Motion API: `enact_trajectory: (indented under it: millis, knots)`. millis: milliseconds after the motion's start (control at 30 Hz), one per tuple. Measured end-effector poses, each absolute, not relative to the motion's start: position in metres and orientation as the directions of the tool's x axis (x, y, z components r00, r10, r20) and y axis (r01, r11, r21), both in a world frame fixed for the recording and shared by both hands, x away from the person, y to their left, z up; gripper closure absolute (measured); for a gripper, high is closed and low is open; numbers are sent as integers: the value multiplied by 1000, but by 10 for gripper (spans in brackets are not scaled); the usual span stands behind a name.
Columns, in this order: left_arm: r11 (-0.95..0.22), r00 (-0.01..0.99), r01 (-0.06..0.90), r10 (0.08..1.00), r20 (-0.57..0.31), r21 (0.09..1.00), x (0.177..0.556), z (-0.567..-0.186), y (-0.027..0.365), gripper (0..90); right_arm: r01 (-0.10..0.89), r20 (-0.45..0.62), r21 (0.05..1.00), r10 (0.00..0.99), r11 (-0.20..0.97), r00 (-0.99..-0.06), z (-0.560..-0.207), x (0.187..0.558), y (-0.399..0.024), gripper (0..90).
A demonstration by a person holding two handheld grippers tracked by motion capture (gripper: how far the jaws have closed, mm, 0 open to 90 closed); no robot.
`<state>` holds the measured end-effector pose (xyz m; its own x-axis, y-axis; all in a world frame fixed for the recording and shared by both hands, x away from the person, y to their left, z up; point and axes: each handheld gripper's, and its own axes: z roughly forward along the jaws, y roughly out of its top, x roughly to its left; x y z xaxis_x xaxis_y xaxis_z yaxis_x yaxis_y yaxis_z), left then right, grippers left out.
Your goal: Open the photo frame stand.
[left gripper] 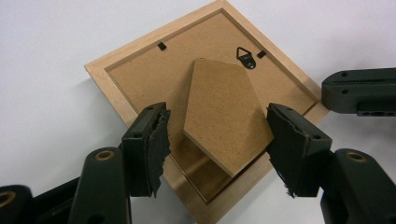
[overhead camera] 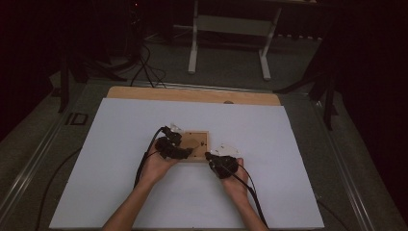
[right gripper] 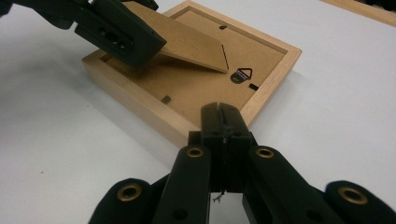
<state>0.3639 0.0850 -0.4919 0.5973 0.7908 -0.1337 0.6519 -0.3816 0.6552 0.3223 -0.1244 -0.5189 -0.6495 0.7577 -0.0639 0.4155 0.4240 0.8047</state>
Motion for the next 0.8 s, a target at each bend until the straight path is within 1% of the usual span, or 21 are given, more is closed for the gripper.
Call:
enact_trajectory:
  millis: [433,600,800]
  knots:
    - [-324,582,702,775,-248,634,370,-494,88,504,416,-63,806,759,422,-648,-519,322,-124,900]
    - [-275,563,730,761,-322,625,375,-494,93,496,415,-64,806,759,422,-648,-519,322,-124,900]
    - [-255,552,742,758,-348,621,377,-493,95,469,414,-64,806,759,422,-648,-519,322,-124,900]
